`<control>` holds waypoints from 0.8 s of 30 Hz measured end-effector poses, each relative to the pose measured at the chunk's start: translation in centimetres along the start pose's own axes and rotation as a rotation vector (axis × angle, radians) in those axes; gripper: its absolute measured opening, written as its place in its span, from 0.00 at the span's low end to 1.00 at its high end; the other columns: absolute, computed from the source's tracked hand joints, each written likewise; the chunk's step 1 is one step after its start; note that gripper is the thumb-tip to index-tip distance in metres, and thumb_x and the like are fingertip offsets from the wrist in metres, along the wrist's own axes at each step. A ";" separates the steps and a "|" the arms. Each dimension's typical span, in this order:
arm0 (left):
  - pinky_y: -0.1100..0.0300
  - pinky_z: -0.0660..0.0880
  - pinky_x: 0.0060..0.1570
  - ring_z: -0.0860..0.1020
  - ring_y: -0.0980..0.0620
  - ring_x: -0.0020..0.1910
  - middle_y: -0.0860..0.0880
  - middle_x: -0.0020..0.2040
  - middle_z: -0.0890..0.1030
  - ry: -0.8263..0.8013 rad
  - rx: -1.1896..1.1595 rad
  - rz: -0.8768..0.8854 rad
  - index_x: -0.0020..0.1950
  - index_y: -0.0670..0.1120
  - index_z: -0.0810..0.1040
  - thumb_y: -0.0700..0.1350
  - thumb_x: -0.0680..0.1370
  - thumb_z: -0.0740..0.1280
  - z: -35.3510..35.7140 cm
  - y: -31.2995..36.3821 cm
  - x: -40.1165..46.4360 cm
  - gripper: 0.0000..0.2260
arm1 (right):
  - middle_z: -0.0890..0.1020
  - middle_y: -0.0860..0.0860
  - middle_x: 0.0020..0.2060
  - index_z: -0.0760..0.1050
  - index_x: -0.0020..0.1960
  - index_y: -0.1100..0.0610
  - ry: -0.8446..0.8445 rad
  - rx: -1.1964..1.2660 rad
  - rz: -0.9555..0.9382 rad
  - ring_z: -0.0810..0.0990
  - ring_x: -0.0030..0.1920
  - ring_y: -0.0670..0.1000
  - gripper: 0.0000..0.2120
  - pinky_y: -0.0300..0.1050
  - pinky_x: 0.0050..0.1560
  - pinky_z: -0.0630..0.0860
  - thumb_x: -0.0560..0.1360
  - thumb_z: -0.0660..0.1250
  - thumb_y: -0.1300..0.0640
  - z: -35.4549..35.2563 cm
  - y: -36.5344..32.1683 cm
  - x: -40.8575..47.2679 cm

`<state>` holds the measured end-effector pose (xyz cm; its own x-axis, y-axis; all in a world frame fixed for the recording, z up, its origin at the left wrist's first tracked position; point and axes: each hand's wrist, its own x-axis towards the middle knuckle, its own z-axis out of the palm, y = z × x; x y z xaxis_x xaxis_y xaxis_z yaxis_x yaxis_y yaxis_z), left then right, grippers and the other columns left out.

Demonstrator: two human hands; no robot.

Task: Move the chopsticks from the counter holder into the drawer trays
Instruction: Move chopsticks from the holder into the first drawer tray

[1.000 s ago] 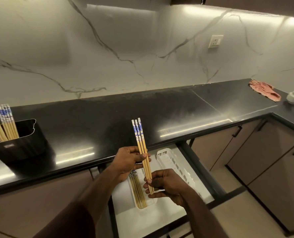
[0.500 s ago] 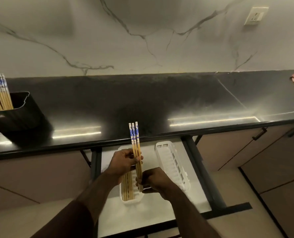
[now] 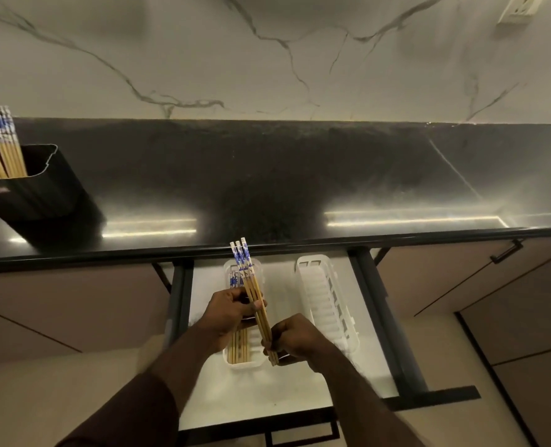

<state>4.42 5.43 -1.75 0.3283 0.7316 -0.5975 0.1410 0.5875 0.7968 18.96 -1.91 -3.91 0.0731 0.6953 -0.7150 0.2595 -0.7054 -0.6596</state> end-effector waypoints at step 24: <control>0.53 0.81 0.38 0.83 0.41 0.44 0.35 0.52 0.82 0.082 -0.067 -0.247 0.57 0.31 0.76 0.31 0.77 0.65 0.7 -3.4 3.6 0.10 | 0.84 0.60 0.45 0.80 0.56 0.69 0.005 0.235 0.303 0.83 0.43 0.56 0.10 0.49 0.50 0.83 0.76 0.69 0.65 1.0 0.7 1.3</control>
<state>5.74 5.81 -6.60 0.2147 0.5869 -0.7807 0.1446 0.7714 0.6197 18.30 -1.57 -5.54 0.1180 0.4509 -0.8848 -0.0022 -0.8909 -0.4543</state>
